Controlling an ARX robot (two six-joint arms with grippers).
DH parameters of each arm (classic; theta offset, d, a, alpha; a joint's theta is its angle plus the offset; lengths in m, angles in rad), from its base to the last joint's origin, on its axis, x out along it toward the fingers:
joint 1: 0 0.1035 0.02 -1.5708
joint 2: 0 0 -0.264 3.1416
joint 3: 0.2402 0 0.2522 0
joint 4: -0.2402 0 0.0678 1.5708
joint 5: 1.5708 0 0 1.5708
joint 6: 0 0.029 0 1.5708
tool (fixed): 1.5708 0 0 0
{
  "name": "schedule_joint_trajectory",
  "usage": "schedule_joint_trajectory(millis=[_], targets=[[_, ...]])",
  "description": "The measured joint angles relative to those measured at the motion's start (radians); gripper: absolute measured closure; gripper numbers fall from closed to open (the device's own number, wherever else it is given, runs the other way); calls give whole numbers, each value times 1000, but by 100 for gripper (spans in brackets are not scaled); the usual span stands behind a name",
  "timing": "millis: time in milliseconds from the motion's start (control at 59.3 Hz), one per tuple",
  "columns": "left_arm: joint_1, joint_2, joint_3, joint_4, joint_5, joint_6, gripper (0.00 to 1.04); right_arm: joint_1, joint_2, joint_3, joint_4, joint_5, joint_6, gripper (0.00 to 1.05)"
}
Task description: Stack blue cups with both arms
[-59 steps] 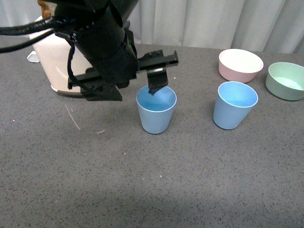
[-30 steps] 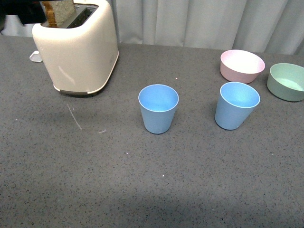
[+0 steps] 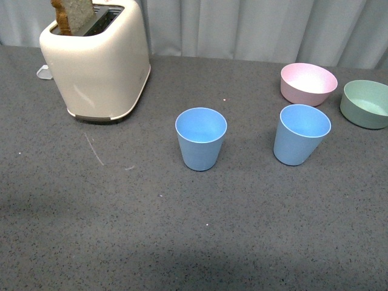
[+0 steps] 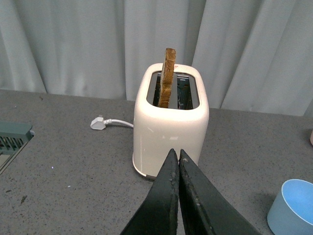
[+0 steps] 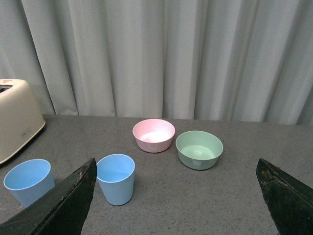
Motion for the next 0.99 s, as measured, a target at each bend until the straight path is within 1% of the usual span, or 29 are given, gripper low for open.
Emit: schedule_joint_trajectory(millis=[236,253,287,404,657,994], targets=[[36,-179,-67,-116,39,1,101,0,0,0,0,0,0,10],[42,-188,-69,-122,48,1,101,0,0,0,0,0,0,10],[74,-222,-79,-147,96,1,101,0,0,0,0,0,0,10],[113,-322,-100,-224,108,1,101,0,0,0,0,0,0,10],[114,-565,-121,-429,115,1,101,0,0,0,0,0,0,10],[114,-780,-122,-628,115,2,101,0,0,0,0,0,0,10]])
